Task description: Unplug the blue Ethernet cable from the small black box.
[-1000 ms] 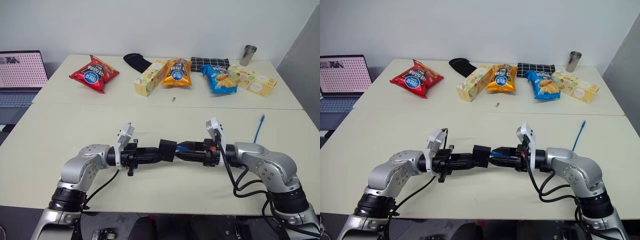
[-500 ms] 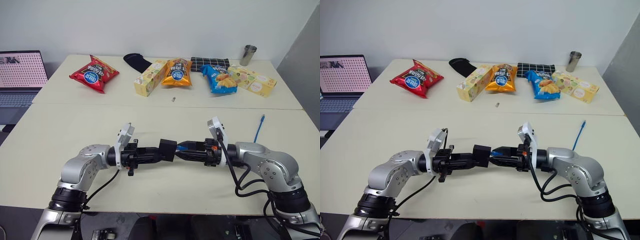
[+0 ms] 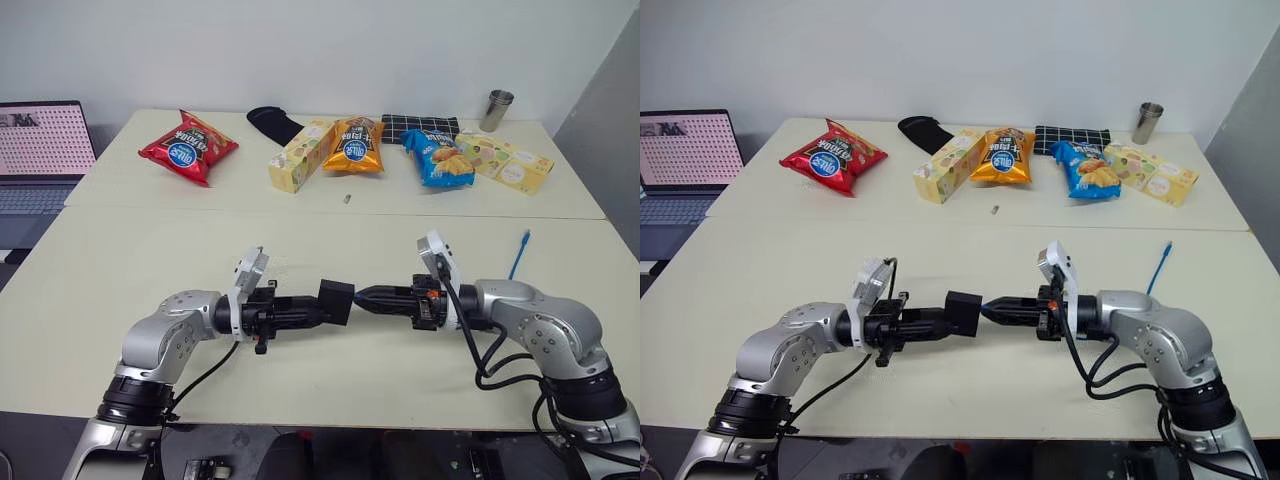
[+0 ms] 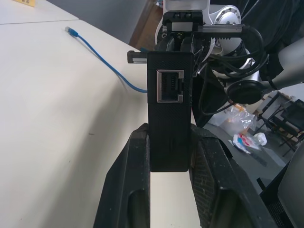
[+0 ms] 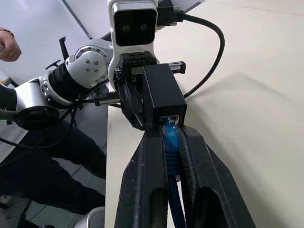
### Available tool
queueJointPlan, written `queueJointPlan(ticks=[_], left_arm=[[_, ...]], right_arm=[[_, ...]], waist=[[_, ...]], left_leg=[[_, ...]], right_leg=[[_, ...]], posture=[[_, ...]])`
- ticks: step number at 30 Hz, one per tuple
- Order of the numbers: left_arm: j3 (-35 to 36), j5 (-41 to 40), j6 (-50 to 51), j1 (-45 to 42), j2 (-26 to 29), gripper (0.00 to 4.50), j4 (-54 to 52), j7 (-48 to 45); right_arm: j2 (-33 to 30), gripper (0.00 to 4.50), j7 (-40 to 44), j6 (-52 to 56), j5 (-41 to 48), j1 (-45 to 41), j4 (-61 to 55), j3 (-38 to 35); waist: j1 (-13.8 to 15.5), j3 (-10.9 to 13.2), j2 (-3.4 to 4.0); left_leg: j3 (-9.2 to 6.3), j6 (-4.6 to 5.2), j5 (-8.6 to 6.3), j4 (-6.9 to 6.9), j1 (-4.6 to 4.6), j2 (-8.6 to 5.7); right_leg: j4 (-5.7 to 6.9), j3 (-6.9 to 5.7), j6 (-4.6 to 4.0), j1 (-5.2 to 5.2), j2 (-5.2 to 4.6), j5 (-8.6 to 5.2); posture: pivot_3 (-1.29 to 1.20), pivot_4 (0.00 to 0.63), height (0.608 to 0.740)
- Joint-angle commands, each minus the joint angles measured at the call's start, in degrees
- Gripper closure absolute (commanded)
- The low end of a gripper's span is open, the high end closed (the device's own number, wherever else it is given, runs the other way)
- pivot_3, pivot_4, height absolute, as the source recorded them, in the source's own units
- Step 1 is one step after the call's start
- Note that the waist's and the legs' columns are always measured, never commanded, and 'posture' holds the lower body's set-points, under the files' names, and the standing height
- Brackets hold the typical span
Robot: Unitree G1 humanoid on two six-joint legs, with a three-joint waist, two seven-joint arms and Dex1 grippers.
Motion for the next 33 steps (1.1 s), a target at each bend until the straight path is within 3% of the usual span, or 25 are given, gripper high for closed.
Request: queueJointPlan(ticks=[1,15,20,25,27,33], left_arm=[[0.16,-1.23,0.10,-0.37,-0.05,3.73,-2.53,-1.05],[4.76,0.44,-1.92,1.55,2.56,3.73,1.43,1.57],[7.65,0.03,-1.58,2.03,2.34,3.73,2.01,5.00],[8.27,0.79,-1.52,0.91,0.53,3.73,2.42,9.50],[7.80,3.09,-2.31,-0.29,-0.16,3.73,3.79,13.01],[7.95,7.33,-4.85,-3.94,-2.74,3.73,8.02,19.72]], right_arm=[[-0.29,4.44,1.06,-0.69,-0.78,-2.43,0.84,0.48],[-5.56,4.47,1.99,-1.75,-2.31,-0.55,5.46,-4.61],[-3.20,4.47,-6.34,-12.07,-12.09,-0.36,9.77,-6.36],[-0.66,4.47,-21.54,-27.40,-32.46,-3.13,17.87,-1.37],[0.22,3.76,-23.49,-29.68,-35.27,-3.36,19.38,-1.22],[-0.03,2.36,-20.21,-30.29,-35.49,-2.64,14.81,-1.44]], waist=[[0.00,0.00,0.00],[0.06,0.00,0.00],[0.01,0.00,0.00],[0.04,0.01,0.01],[0.05,0.01,0.01],[-0.01,0.01,0.01]], left_leg=[[0.00,0.00,0.00,0.00,0.00,0.00],[0.01,0.00,0.00,0.00,-0.01,0.00],[0.01,0.03,-0.01,-0.02,-0.01,0.01],[0.10,-0.02,0.01,0.00,-0.01,-0.01],[0.11,-0.03,0.02,-0.01,-0.01,0.00],[0.15,-0.04,0.02,-0.01,-0.02,0.01]], right_leg=[[0.00,0.00,0.00,0.00,0.00,0.00],[-0.04,0.01,0.00,0.01,-0.01,0.00],[-0.05,0.01,0.00,0.01,0.00,0.00],[-0.02,0.08,0.00,-0.02,-0.01,0.00],[-0.02,0.08,0.00,-0.03,-0.01,0.00],[-0.01,0.11,0.00,-0.04,-0.01,0.00]], posture=[[0.00,0.150,0.740],[0.00,0.150,0.740],[0.00,0.150,0.740],[0.00,0.150,0.740],[0.00,0.150,0.740],[0.00,0.150,0.740]])
